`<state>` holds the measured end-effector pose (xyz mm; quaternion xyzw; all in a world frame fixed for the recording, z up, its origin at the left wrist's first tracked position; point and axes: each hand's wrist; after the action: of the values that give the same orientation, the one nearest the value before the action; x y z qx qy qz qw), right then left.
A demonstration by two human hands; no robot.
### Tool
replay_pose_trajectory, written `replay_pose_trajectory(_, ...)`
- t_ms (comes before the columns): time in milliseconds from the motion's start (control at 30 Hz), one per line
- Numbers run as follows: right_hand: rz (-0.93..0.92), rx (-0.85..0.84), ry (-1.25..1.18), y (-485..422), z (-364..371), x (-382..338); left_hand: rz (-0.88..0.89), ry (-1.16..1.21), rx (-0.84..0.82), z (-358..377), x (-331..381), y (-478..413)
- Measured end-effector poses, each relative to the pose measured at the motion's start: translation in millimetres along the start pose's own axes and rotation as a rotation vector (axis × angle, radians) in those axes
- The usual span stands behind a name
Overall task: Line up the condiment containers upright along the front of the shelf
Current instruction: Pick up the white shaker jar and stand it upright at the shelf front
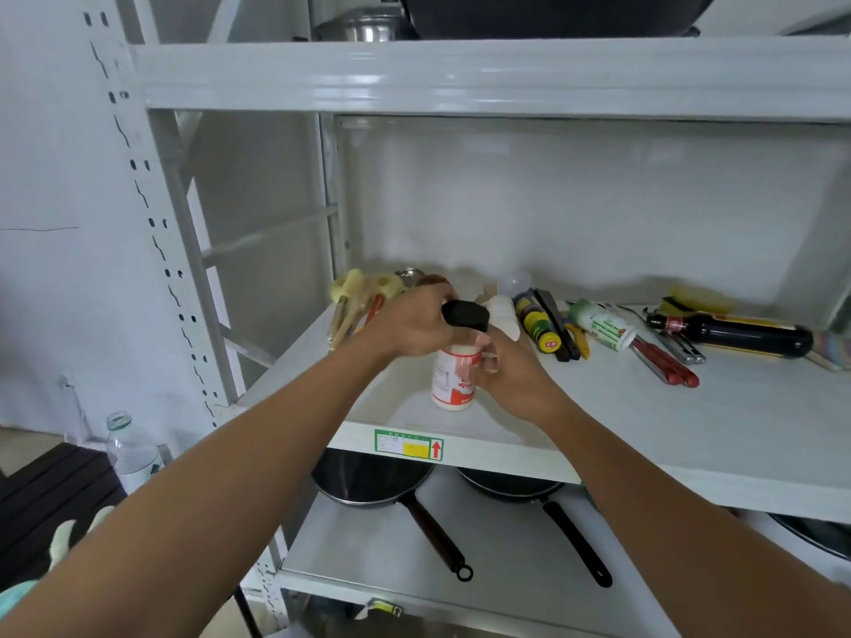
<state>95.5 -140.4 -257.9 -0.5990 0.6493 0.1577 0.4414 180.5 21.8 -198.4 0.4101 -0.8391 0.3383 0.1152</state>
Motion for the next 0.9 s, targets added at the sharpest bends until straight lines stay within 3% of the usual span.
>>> replay_pose_trajectory(100, 0.035, -0.040, -0.103, 7, 5, 7, -0.047, 0.003, 0.134, 21, -5, 12)
replay_pose_trajectory(267, 0.007, -0.027, -0.129, 5, 16, 26, -0.163, 0.340, 0.260, 52, -20, 36)
replay_pose_trajectory(467, -0.007, -0.041, -0.036, 10, 18, 35, -0.275, 0.478, 0.211, 82, -38, 72)
replay_pose_trajectory(667, 0.062, -0.012, -0.111, 8, 18, 60, -0.297, 0.560, 0.104, 74, -57, 68)
replay_pose_trajectory(900, 0.043, 0.050, -0.216, 10, 20, 71, -0.265, 0.506, 0.213, 86, -60, 72)
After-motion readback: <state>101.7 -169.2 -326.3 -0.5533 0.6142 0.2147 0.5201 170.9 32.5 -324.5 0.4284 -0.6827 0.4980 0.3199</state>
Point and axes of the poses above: each hand's wrist, its own y-axis away from the middle knuckle, its own z-axis out of the palm, x = y × z, and after that the axes turned 11 degrees about x, right-handed
